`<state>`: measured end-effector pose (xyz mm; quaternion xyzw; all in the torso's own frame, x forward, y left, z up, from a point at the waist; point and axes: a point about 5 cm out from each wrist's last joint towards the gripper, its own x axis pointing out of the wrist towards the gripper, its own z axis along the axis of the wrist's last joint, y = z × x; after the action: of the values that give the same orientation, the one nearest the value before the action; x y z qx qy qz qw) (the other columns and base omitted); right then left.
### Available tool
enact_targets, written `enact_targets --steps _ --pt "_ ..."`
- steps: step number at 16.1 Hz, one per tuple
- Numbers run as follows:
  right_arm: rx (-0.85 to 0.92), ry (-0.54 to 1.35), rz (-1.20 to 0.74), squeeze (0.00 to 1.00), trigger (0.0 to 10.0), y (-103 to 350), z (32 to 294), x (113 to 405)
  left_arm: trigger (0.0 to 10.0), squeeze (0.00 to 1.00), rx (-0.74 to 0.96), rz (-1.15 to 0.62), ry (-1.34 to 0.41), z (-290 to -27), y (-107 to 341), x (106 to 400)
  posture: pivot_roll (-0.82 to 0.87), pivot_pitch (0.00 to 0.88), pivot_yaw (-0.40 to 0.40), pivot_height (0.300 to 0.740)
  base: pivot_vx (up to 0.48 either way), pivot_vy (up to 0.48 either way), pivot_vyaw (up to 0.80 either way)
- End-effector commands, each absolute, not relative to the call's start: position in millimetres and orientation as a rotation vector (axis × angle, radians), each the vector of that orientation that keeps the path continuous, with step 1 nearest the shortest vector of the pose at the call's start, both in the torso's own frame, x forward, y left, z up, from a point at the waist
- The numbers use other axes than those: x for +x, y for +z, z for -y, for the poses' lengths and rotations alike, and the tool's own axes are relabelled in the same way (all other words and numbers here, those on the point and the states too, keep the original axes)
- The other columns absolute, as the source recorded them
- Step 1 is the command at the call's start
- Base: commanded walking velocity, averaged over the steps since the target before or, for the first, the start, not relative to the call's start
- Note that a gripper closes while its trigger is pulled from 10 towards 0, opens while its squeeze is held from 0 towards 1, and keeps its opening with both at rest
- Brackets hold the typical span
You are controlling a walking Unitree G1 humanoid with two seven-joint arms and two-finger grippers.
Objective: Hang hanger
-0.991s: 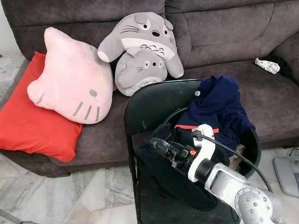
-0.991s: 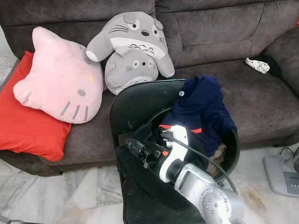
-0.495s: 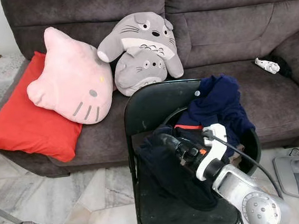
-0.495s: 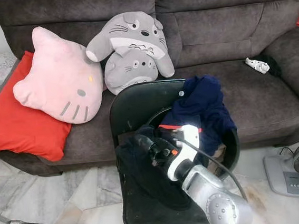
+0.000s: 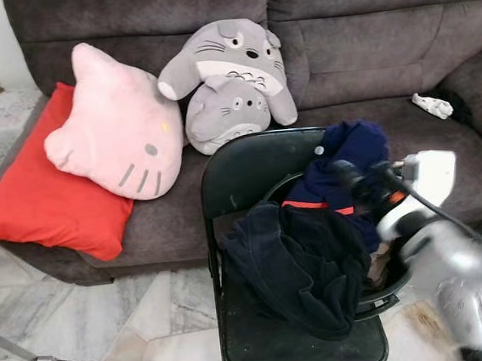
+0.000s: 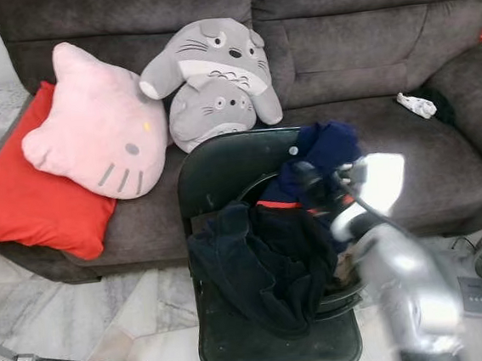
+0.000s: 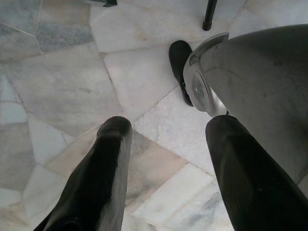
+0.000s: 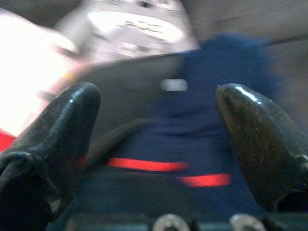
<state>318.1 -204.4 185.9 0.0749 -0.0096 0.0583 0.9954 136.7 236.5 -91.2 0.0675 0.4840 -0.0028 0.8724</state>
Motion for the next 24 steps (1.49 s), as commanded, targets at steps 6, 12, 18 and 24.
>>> enact_targets --steps 6,12,18,24 --pt "-0.784 0.239 0.009 0.00 10.0 170.3 230.3 333.8 10.0 0.00 0.152 -1.050 -0.005 -240.4 -94.1 126.2 -0.09 0.204 0.015 0.740 0.000 0.000 0.00" --pt "-1.102 0.412 0.151 0.00 10.0 170.1 203.1 354.8 10.0 0.00 0.161 -1.048 -0.003 -242.6 -93.3 126.9 -0.08 0.211 0.034 0.740 0.000 0.000 0.00" --pt "-1.104 0.596 0.306 0.00 10.0 183.6 157.5 369.4 10.0 0.00 0.171 -1.046 0.001 -244.4 -92.4 128.4 -0.07 0.218 0.044 0.740 0.000 0.000 0.00" --pt "-0.919 0.830 0.351 0.00 10.0 197.3 150.6 356.6 10.0 0.00 0.170 -1.046 0.000 -244.6 -92.3 128.5 -0.07 0.226 0.051 0.740 0.000 0.000 0.00"
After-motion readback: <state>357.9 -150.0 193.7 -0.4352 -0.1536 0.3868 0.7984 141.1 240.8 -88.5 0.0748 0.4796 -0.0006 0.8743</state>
